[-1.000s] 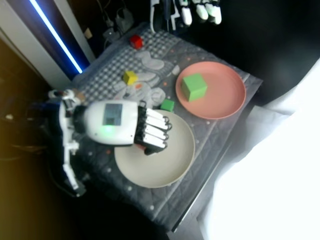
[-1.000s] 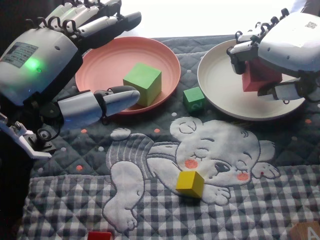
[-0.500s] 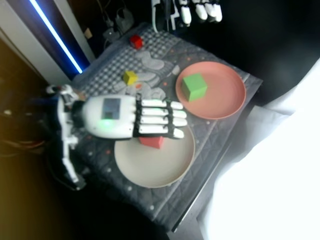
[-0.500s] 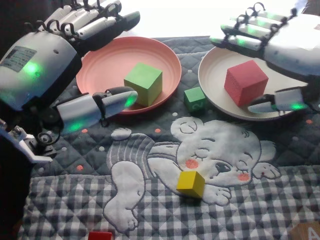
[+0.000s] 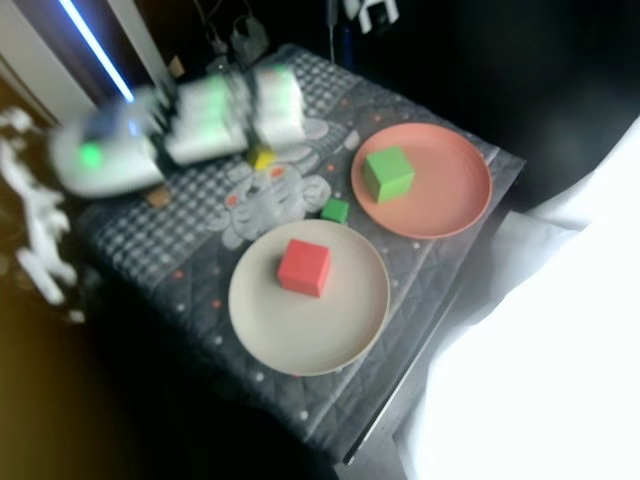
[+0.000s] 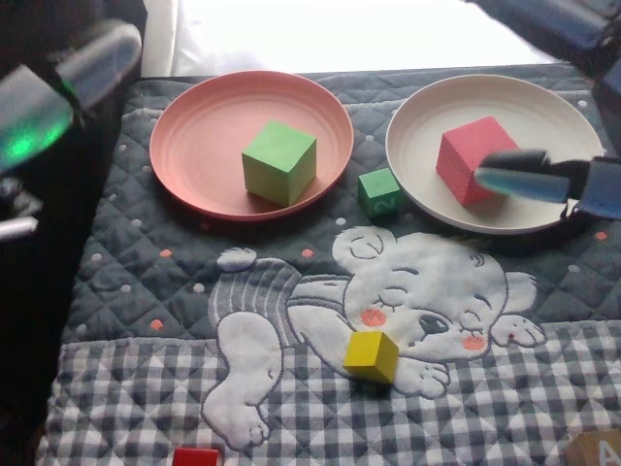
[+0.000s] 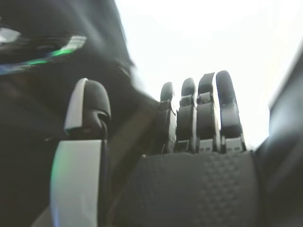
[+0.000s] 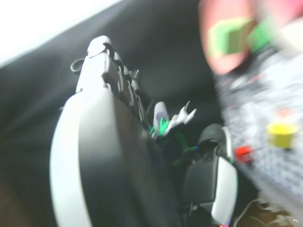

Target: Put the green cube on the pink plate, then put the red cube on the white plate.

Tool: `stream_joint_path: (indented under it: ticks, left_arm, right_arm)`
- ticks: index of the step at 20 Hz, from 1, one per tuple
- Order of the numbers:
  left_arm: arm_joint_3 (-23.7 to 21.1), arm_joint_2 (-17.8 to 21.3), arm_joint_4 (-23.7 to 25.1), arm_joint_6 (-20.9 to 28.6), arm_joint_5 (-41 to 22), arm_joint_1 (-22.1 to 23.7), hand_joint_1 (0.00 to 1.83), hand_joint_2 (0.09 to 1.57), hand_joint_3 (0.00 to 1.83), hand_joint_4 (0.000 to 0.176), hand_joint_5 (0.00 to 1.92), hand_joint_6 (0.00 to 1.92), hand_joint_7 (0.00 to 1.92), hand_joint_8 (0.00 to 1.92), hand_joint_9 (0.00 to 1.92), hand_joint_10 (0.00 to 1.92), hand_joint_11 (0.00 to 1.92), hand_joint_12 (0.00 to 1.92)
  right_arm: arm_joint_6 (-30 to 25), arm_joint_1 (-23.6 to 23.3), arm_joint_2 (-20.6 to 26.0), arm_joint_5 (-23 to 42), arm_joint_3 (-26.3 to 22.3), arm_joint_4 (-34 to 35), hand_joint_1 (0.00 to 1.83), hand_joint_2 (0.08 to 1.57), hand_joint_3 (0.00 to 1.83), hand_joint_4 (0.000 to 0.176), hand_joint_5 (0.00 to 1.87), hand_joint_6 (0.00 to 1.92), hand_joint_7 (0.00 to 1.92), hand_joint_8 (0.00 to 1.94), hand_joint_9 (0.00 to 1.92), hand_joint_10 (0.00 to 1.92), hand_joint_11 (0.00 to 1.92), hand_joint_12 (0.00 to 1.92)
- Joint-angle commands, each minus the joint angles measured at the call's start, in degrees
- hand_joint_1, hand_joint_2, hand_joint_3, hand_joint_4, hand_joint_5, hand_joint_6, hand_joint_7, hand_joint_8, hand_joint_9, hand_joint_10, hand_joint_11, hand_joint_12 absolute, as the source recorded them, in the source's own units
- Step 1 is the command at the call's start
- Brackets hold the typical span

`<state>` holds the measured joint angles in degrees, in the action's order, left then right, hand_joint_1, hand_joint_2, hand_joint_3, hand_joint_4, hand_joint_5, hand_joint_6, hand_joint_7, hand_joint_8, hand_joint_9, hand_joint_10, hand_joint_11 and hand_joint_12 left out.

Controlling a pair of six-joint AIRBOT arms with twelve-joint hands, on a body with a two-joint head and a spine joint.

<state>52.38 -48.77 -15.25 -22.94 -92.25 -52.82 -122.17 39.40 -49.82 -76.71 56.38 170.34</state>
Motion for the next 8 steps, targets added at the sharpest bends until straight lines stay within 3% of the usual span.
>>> stream_joint_path:
  ticks: [1,3,4,5,6,7,8]
  left_arm:
    - [0.38,-0.35,1.59,0.15,-6.87,1.57,0.59,1.19,0.0,0.0,0.24,0.0,0.34,0.01,0.36,0.01,0.06,0.8]
    - [0.81,-0.92,3.48,0.15,-6.87,3.43,0.54,1.27,0.0,0.0,0.24,0.0,0.44,0.0,0.48,0.0,0.26,0.56]
    - [0.97,-1.25,4.27,0.15,-6.88,4.17,0.59,1.2,0.0,0.0,0.43,0.04,0.41,0.0,0.46,0.0,0.25,0.52]
    - [1.41,-1.68,4.57,0.15,-6.85,4.61,0.56,1.2,0.0,0.0,0.51,0.03,0.4,0.0,0.47,0.0,0.26,0.55]
    - [1.72,-1.81,4.58,0.15,-6.86,4.63,0.5,1.16,0.0,0.0,0.46,0.01,0.35,0.0,0.45,0.0,0.16,0.73]
    - [1.64,-1.62,4.95,0.15,-6.9,4.83,0.42,1.22,0.0,0.0,0.32,0.0,0.3,0.0,0.39,0.0,0.05,0.83]
    - [1.26,-1.28,5.52,0.15,-6.9,5.75,0.21,1.26,0.01,0.0,0.24,0.0,0.3,0.0,0.32,0.0,0.01,0.74]
  right_arm:
    - [0.32,0.35,0.43,-13.13,-0.46,2.05,0.5,1.26,0.01,0.0,0.0,0.0,0.0,0.0,0.0,0.0,0.0,0.1]
    - [1.55,2.9,0.54,-19.33,-1.54,2.06,0.2,1.34,0.03,0.0,0.02,0.01,0.06,0.01,0.03,0.01,0.0,0.2]
    - [2.45,4.02,0.54,-22.25,-2.13,2.07,0.21,1.36,0.01,0.0,0.0,0.66,0.13,0.03,0.1,0.01,0.0,0.44]
    - [3.18,5.3,0.49,-24.29,-2.49,2.08,0.19,1.35,0.01,0.009,0.0,0.55,0.07,0.03,0.07,0.01,0.0,0.44]
    - [3.61,5.31,0.38,-24.3,-2.66,2.08,0.08,1.32,0.0,0.0,0.01,0.54,0.13,0.02,0.14,0.03,0.0,0.66]
    - [3.65,5.2,0.35,-24.3,-2.89,2.08,0.02,1.33,0.0,0.0,0.01,0.54,0.17,0.02,0.18,0.04,0.0,0.75]
    - [3.89,5.06,0.85,-24.3,-3.58,2.08,0.0,1.31,0.0,0.0,0.0,0.68,0.23,0.02,0.23,0.04,0.0,0.87]
